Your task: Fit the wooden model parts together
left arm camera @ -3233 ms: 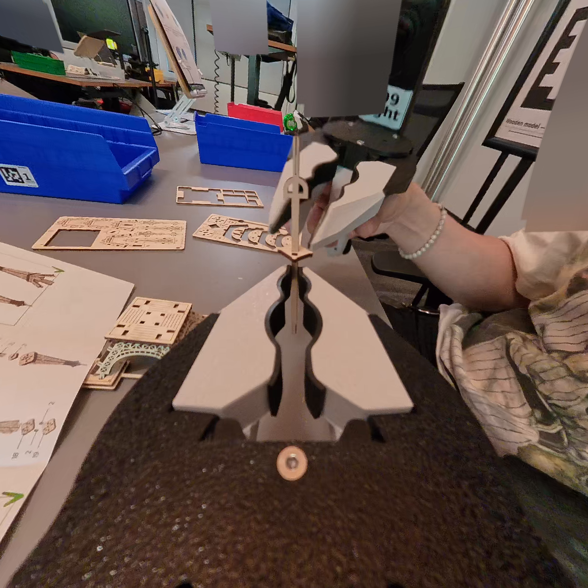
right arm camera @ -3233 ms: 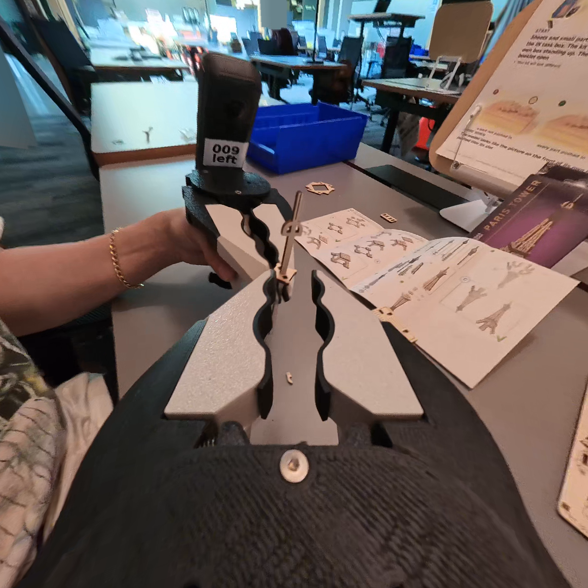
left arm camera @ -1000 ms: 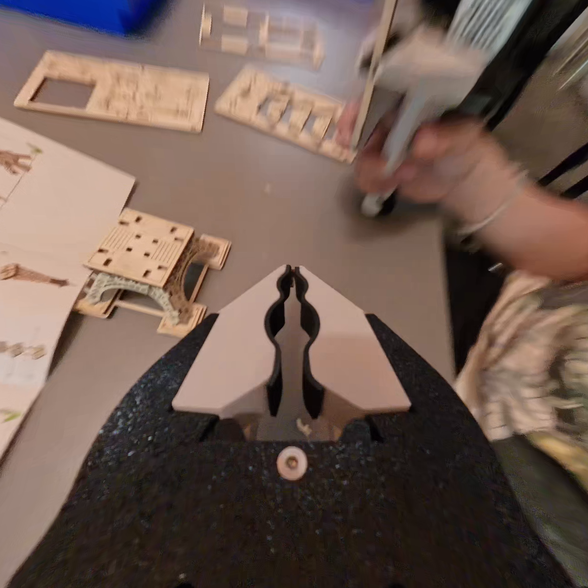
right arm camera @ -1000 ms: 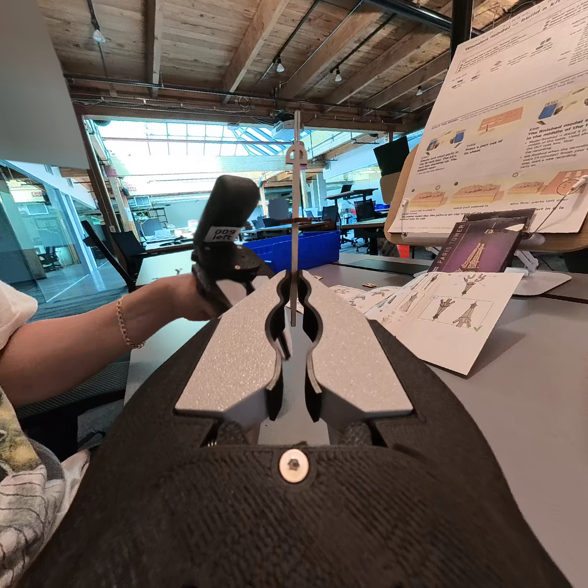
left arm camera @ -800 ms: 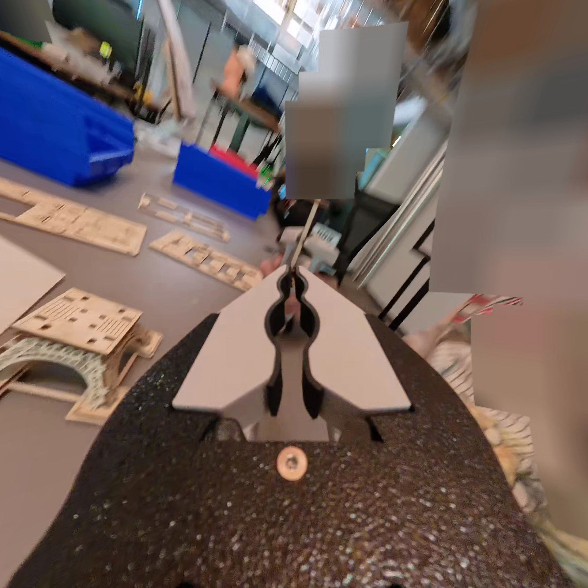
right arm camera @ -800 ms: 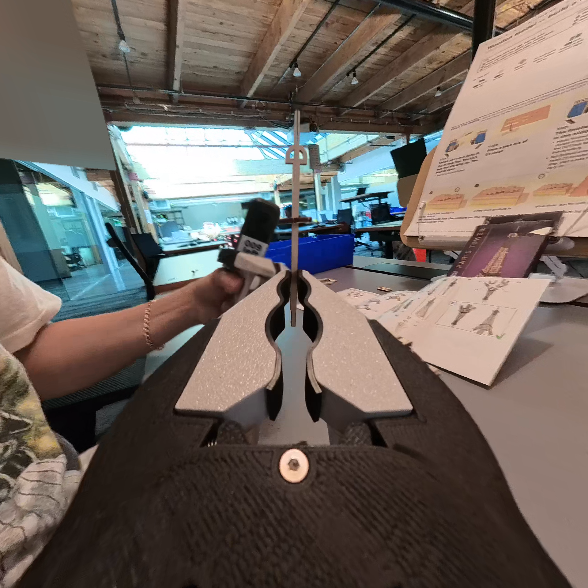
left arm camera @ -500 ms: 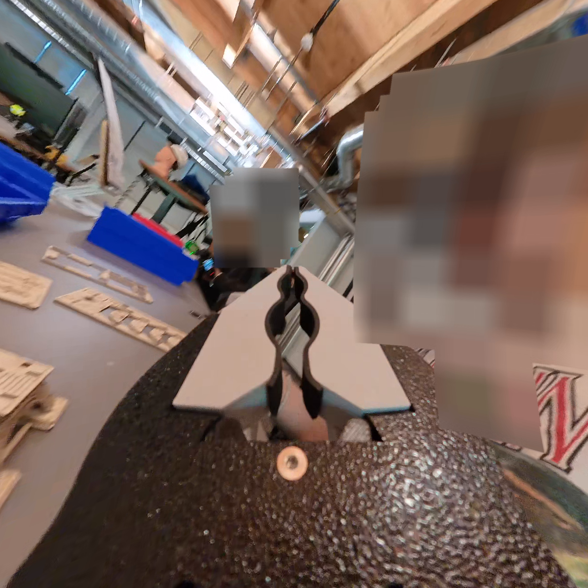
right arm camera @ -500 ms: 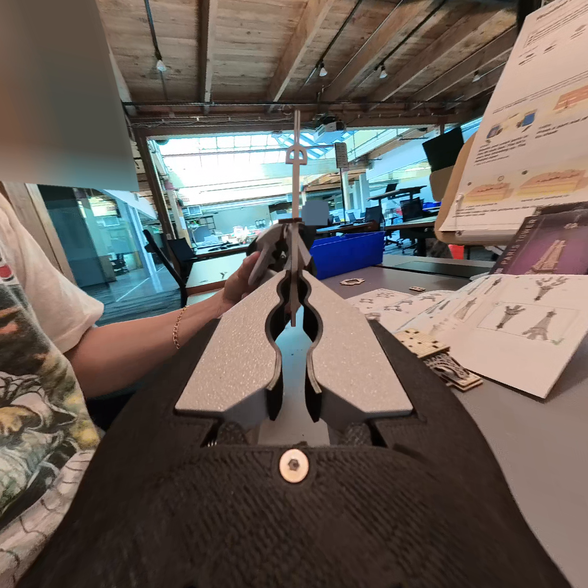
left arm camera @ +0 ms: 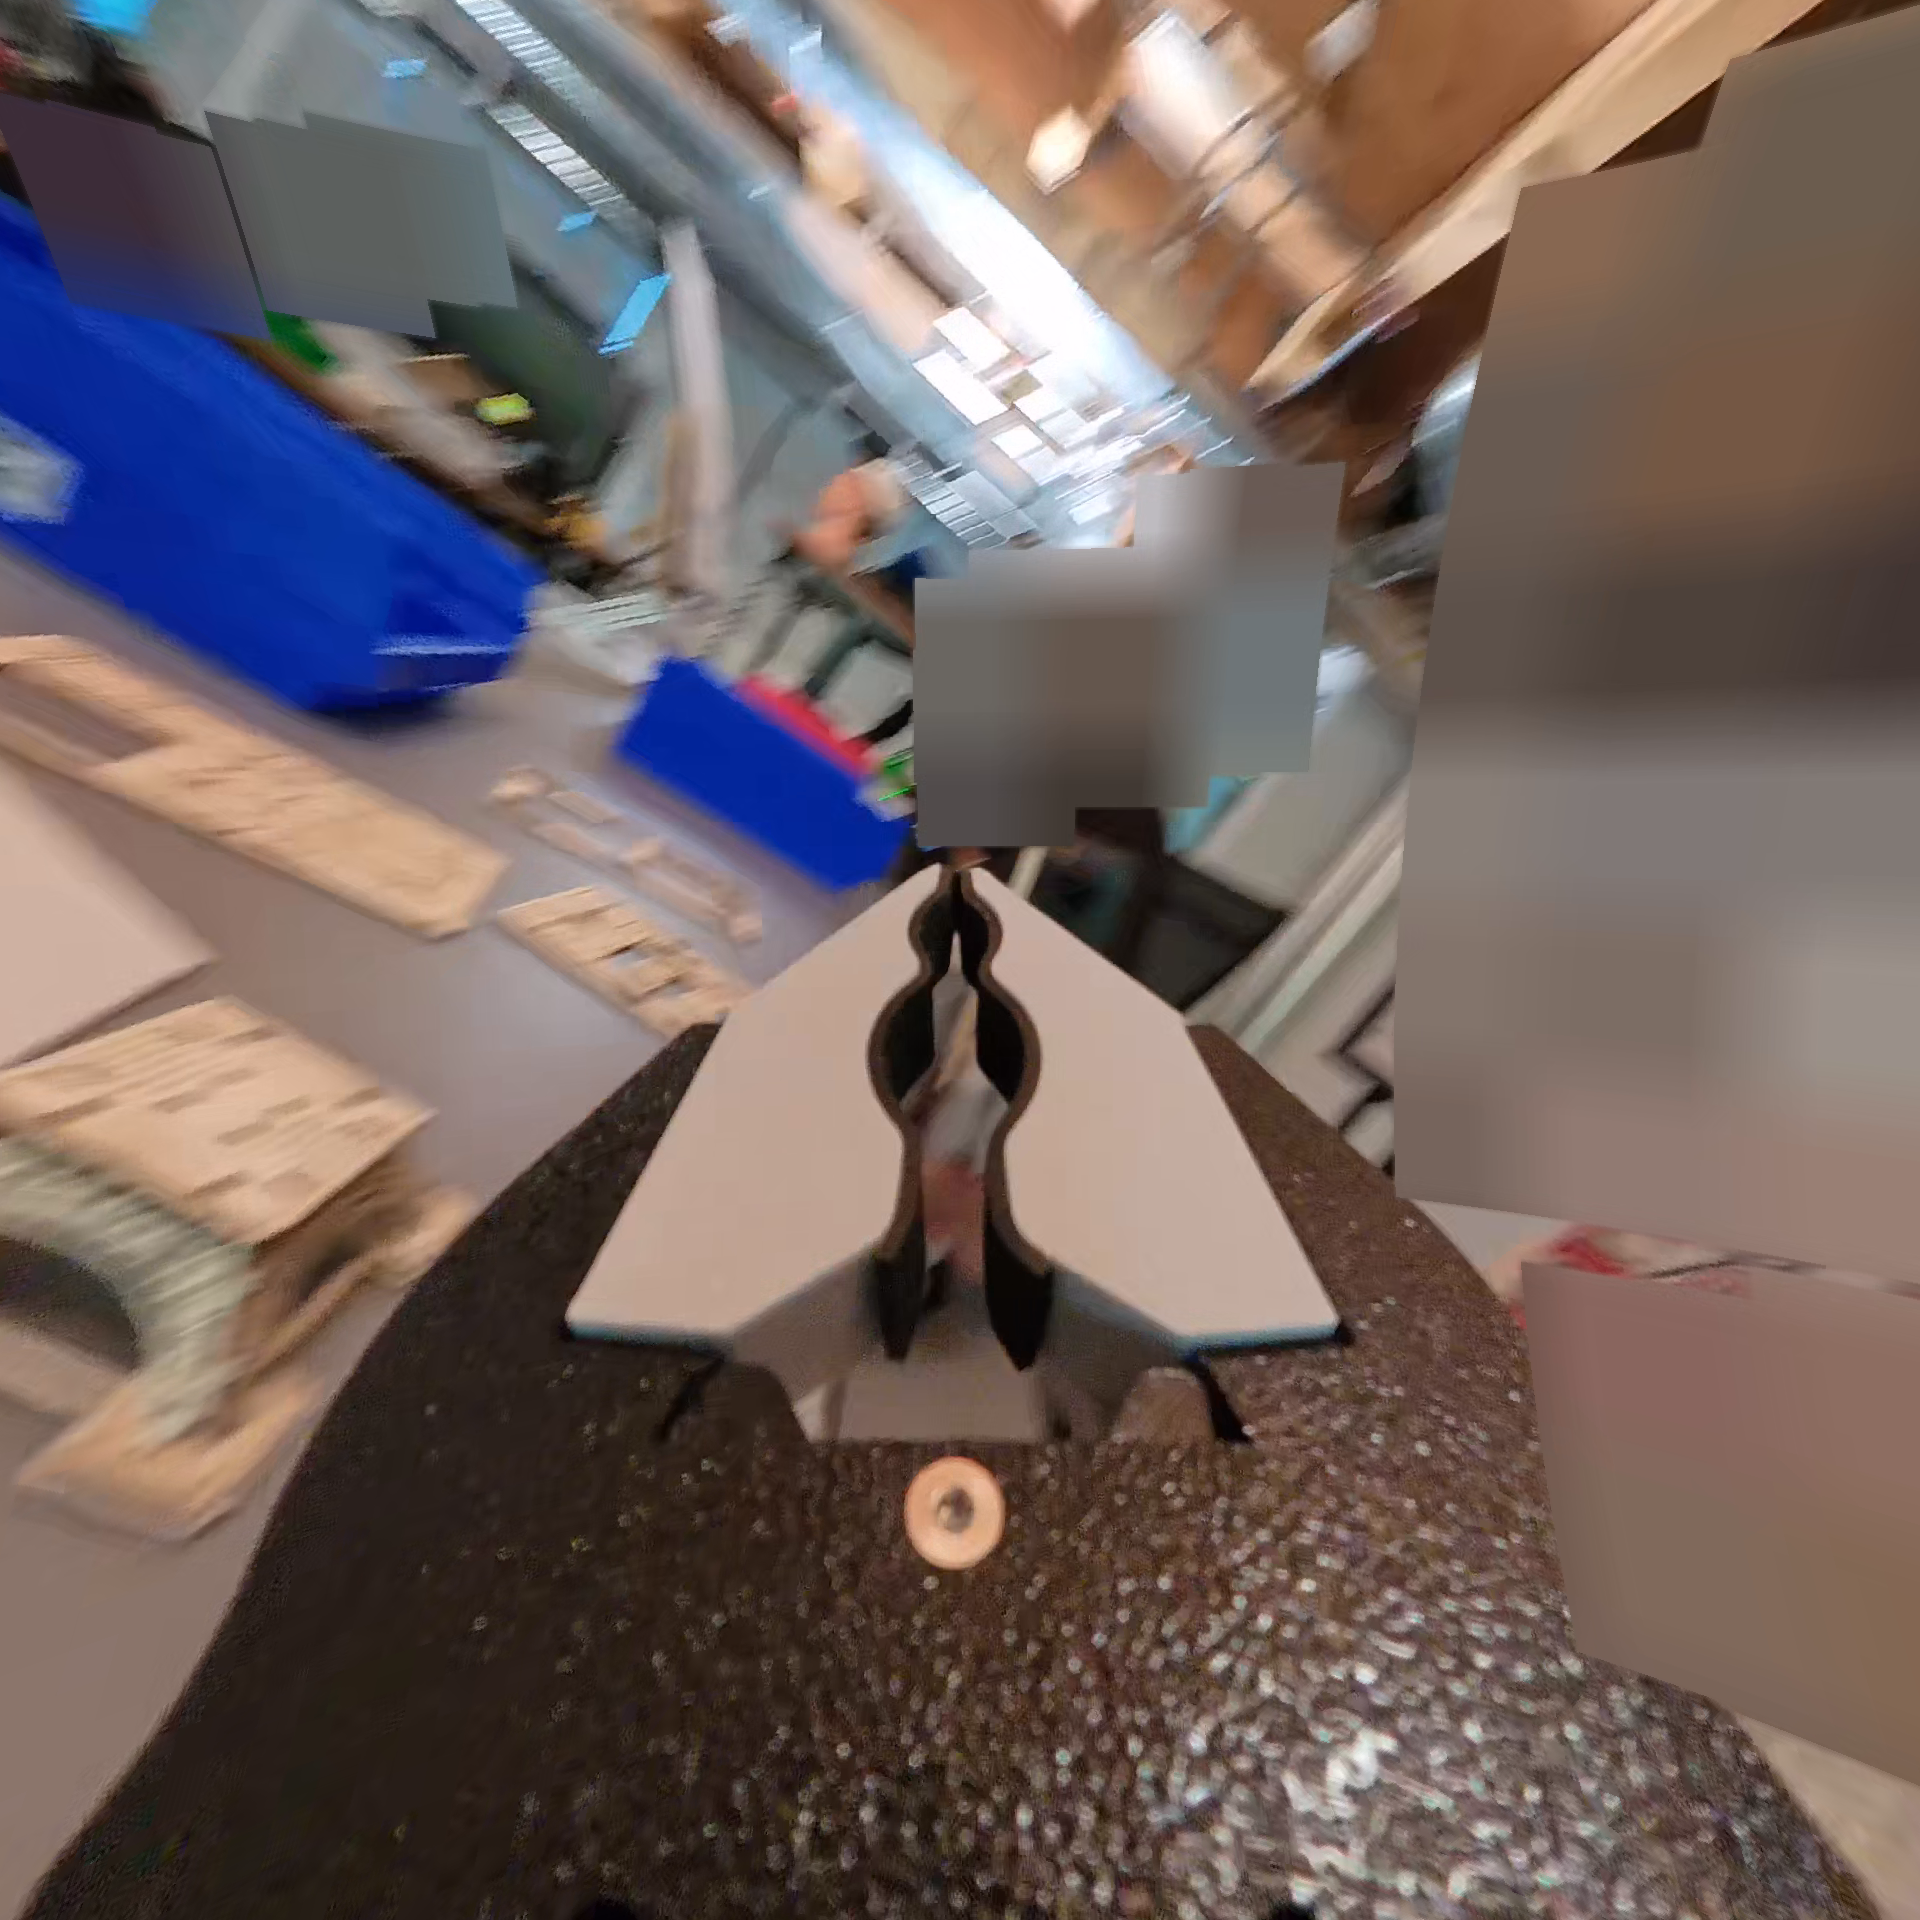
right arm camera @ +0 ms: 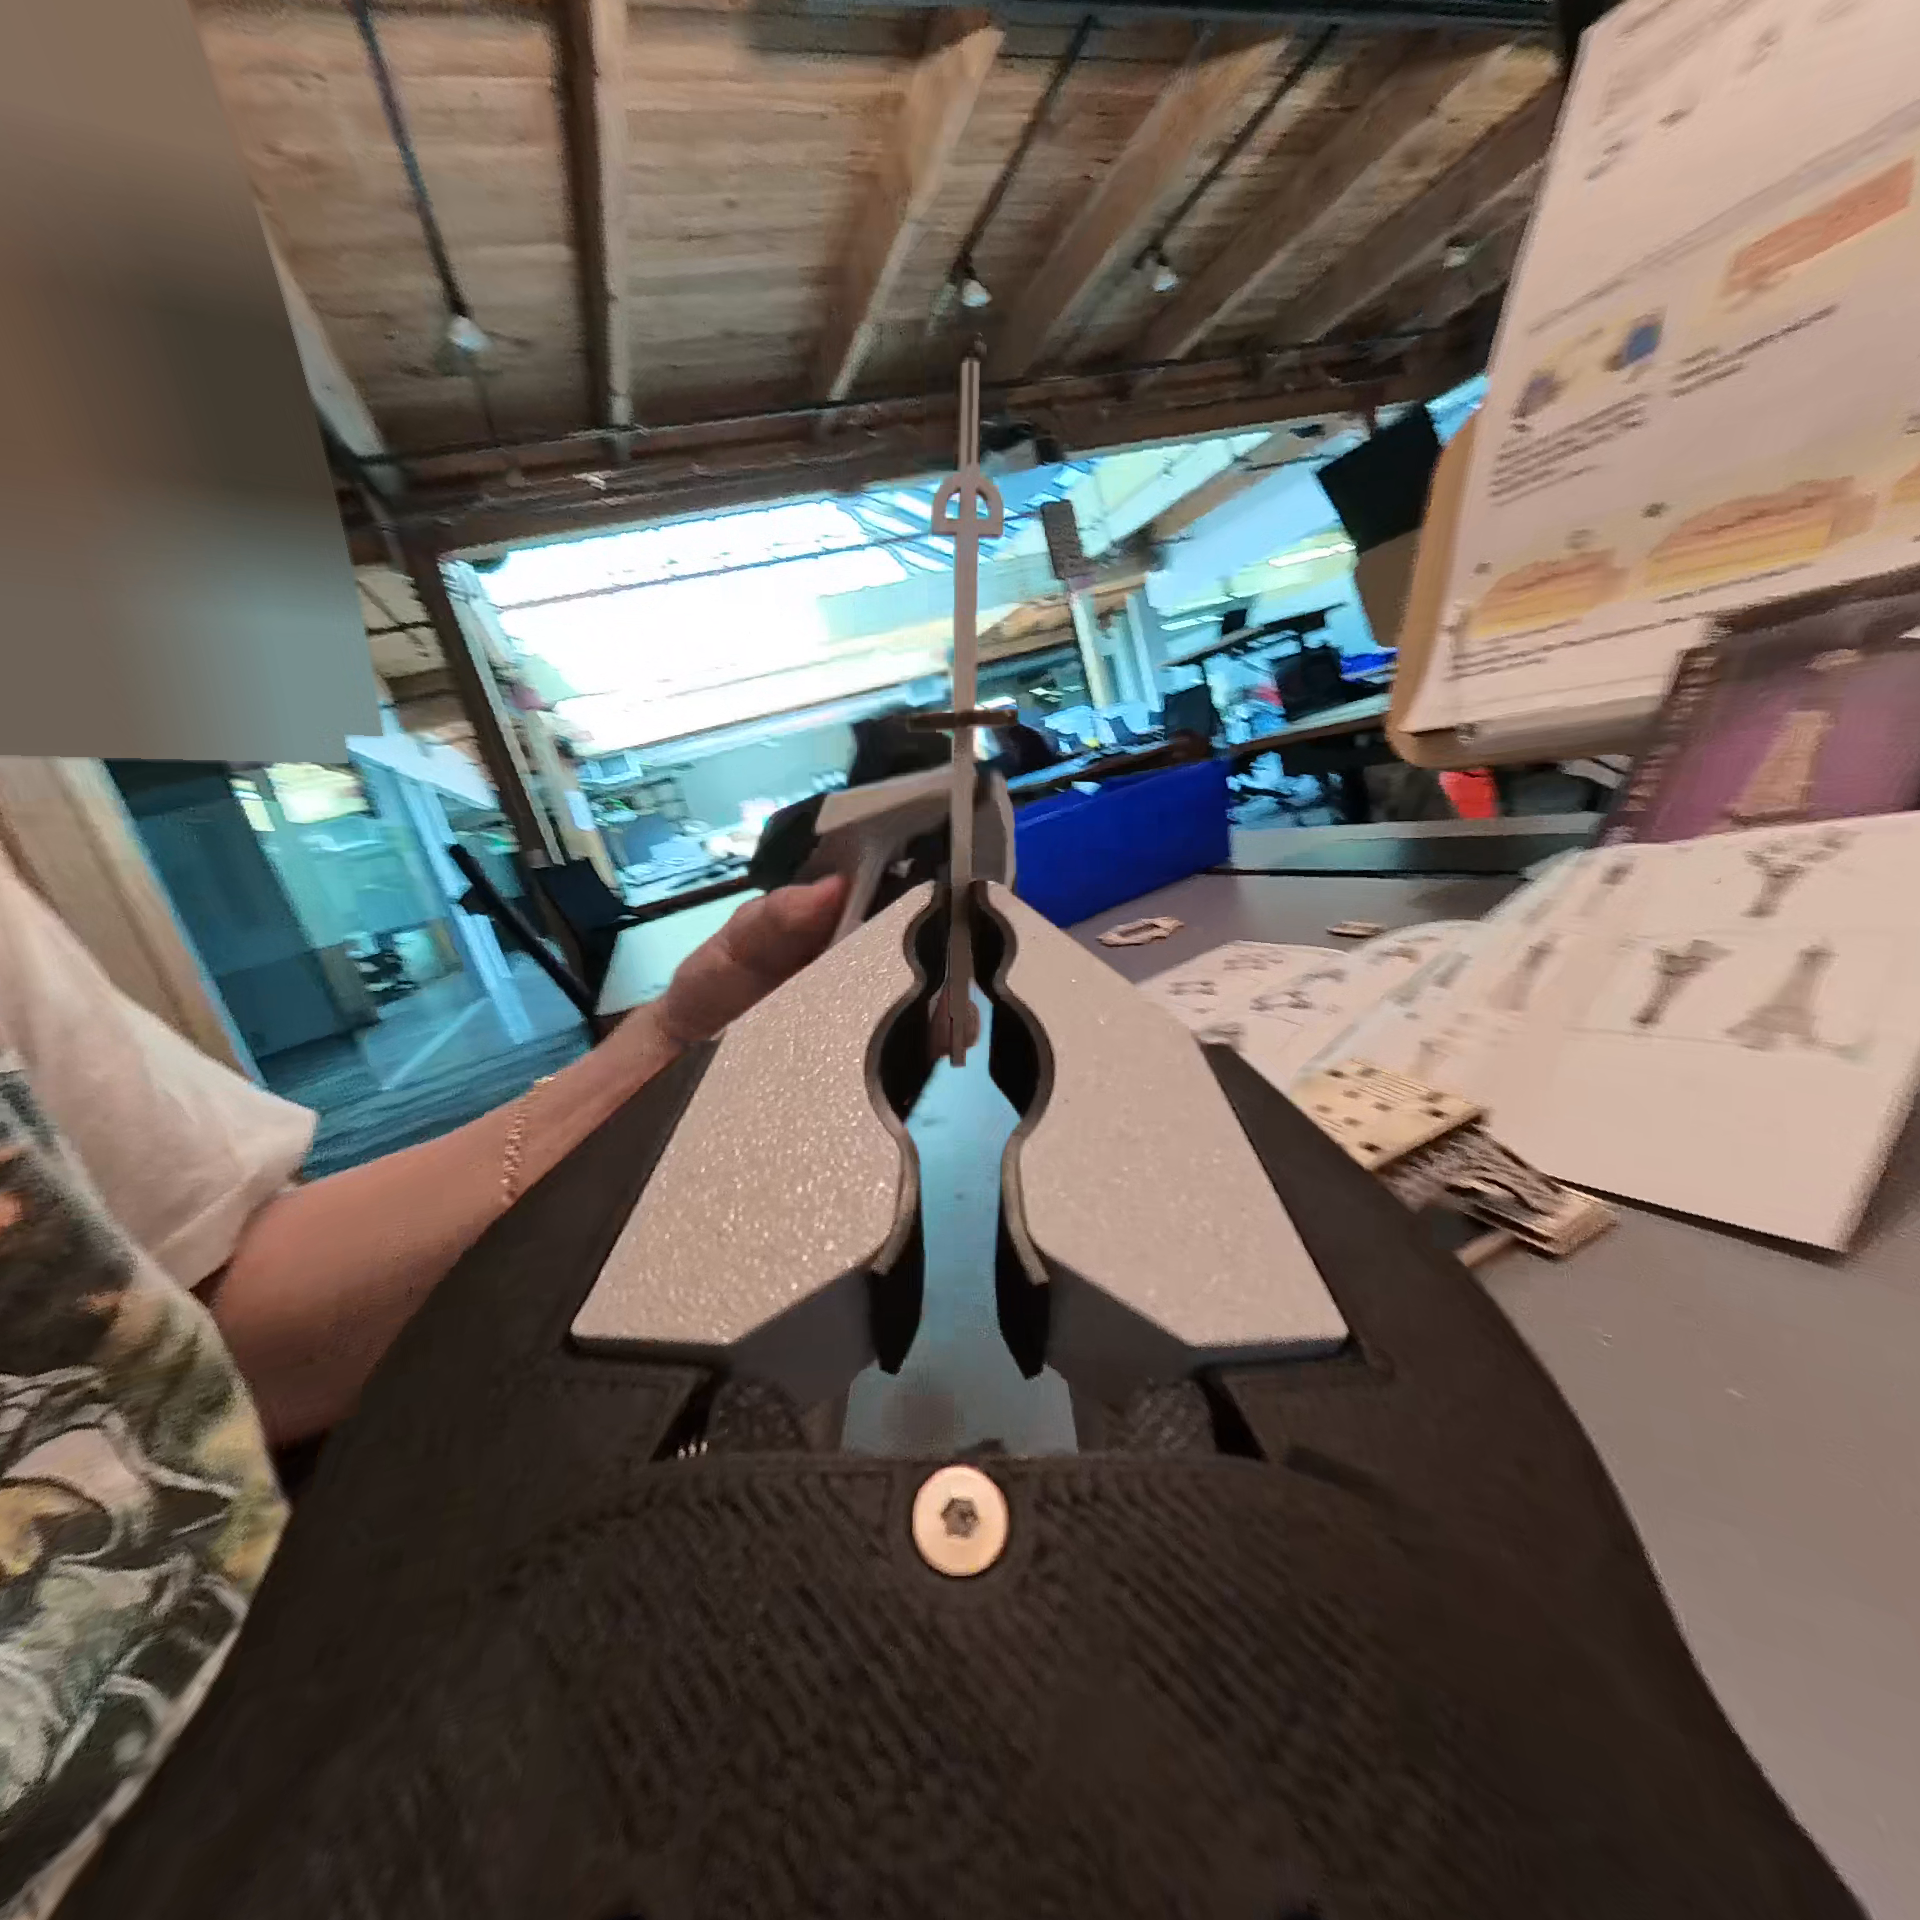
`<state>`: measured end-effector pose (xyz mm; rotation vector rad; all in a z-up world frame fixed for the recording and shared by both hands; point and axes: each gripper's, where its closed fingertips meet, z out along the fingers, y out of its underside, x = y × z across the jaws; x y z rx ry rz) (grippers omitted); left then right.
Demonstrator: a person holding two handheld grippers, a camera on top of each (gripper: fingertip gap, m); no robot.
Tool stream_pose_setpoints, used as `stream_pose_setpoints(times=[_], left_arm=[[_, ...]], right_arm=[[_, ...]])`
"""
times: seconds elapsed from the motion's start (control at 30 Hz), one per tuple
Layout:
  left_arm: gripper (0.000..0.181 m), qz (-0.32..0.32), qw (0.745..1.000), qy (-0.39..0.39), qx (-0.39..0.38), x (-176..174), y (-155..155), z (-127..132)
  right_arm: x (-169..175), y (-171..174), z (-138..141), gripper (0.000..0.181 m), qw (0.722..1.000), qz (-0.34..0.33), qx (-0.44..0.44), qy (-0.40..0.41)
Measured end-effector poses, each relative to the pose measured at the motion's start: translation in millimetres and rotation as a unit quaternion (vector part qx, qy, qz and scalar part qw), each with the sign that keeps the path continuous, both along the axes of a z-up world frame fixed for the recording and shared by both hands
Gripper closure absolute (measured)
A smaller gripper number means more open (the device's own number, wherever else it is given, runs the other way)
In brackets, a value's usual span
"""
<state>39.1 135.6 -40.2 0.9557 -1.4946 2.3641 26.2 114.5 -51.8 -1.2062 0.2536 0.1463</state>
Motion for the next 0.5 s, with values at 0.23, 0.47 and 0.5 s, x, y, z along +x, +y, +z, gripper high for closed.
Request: stream_pose_setpoints(times=[0.23,0.47,0.5], left_arm=[[0.181,0.049,0.918,-0.064,0.389,3.0,25.9,-78.1],[0.175,0.049,0.838,-0.027,0.543,8.8,30.1,-129.1],[0.173,0.055,0.828,-0.015,0.558,11.7,28.4,-135.4]], right_arm=[[23.2,-18.8,-5.4,0.180,0.998,-0.057,-0.014,0.030],[26.1,-17.5,-7.7,0.180,0.996,-0.083,-0.038,0.008],[25.6,-16.8,-8.0,0.180,0.996,-0.084,-0.041,0.005]])
